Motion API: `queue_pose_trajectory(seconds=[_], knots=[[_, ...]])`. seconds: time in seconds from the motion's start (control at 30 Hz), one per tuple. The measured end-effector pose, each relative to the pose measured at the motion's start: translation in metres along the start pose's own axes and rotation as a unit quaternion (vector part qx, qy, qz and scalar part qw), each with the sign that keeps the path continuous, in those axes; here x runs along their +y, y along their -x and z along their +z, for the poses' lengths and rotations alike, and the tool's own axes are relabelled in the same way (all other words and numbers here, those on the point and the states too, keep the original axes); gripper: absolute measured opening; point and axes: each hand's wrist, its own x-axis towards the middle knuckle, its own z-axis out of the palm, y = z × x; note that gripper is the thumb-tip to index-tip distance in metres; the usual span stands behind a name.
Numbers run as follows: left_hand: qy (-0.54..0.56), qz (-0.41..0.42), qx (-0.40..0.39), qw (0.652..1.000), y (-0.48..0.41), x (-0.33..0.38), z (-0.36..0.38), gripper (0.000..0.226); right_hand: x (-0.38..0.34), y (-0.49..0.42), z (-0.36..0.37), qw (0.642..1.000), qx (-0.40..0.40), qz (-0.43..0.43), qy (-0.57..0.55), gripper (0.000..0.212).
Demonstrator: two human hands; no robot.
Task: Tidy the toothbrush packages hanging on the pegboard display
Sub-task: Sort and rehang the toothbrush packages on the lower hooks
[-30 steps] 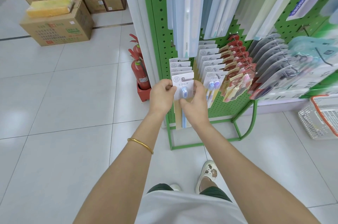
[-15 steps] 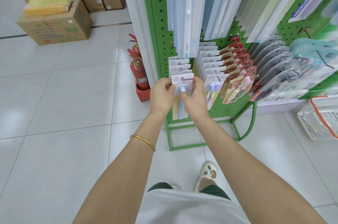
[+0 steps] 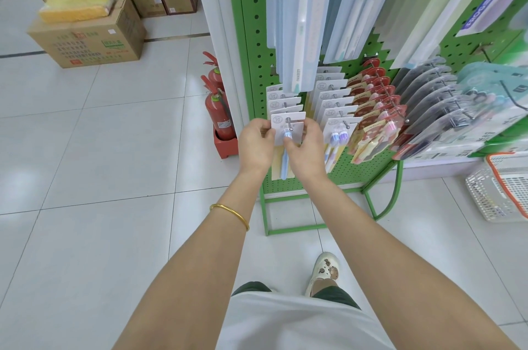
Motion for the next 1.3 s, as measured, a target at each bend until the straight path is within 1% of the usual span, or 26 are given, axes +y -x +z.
queue_pose_trajectory(seconds=[0.23, 0.43, 0.6, 0.87, 1.07, 1.2, 1.3], knots=[[0.039, -0.007, 0.019, 0.999, 0.0044, 0.0006, 0.0017, 0.017, -0.0022, 0.0001, 0.0005, 1.000, 0.004, 0.005, -0.002, 0.048], [0.027, -0.002, 0.008, 1.000, 0.0029, 0.0032, 0.0032, 0.019, -0.0018, -0.0032, -0.0003, 1.000, -0.007, 0.006, 0.004, 0.049], [0.030, -0.004, 0.010, 0.999, 0.0026, 0.0018, 0.0022, 0.021, -0.0009, -0.0018, -0.0007, 1.000, -0.002, -0.009, 0.009, 0.046], [0.030, 0.005, 0.013, 0.999, 0.0038, 0.0008, 0.0005, 0.030, 0.0029, 0.0005, 0.0047, 0.999, 0.019, -0.026, 0.015, 0.040], [0.026, 0.009, -0.005, 1.000, 0.0032, -0.0044, 0.0033, 0.040, 0.0056, -0.0035, 0.0047, 0.999, 0.011, -0.029, 0.033, 0.040], [0.011, 0.017, -0.015, 1.000, 0.0038, -0.0052, 0.0039, 0.046, 0.0057, -0.0040, 0.0040, 0.999, -0.004, -0.017, 0.042, 0.044], [0.008, 0.018, -0.016, 1.000, 0.0082, 0.0004, 0.0022, 0.052, 0.0055, -0.0047, 0.0055, 0.999, -0.001, -0.015, 0.039, 0.044]])
